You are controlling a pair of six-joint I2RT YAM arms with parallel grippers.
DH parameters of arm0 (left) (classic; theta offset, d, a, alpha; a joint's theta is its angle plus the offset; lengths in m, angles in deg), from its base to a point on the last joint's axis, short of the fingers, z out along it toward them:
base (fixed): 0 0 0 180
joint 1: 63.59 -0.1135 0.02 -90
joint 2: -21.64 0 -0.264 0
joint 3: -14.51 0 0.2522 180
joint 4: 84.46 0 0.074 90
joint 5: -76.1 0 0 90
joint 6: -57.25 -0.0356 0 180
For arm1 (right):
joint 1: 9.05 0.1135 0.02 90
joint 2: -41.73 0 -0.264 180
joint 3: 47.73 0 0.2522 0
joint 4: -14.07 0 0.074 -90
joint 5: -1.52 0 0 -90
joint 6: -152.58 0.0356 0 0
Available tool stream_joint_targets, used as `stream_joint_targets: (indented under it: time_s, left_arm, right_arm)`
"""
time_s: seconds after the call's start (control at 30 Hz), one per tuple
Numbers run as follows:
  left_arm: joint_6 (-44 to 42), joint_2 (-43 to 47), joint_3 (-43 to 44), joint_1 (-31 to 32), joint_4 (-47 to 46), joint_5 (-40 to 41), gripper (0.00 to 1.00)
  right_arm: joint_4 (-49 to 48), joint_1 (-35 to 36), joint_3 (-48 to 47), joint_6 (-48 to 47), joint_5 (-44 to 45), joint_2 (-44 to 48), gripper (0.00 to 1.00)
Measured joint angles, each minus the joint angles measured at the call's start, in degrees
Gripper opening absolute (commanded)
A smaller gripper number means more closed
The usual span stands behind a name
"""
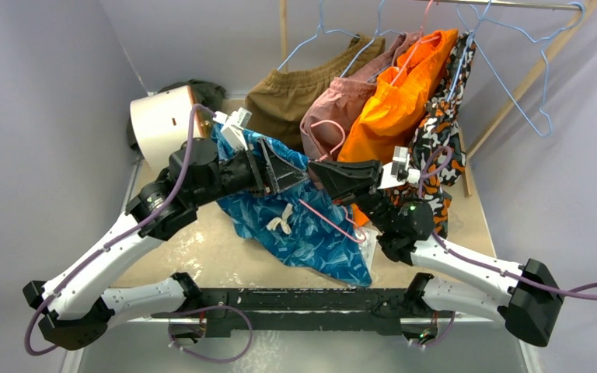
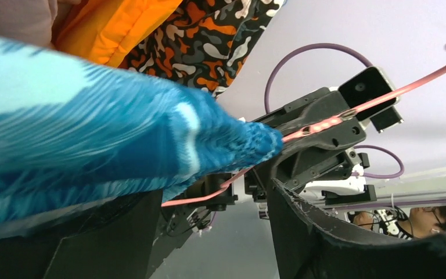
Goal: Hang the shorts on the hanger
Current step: Hang the shorts on the hanger.
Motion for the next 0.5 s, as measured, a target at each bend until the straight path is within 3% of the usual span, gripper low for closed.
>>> stream_joint_targets:
  time_s: [0.5]
  left_arm:
    - [-4.5,0.4,8.3,0.0,5.8,-2.6,0.74]
  right_arm:
    - [-4.7,0.0,0.3,1.5,-0.1,1.2,0.0]
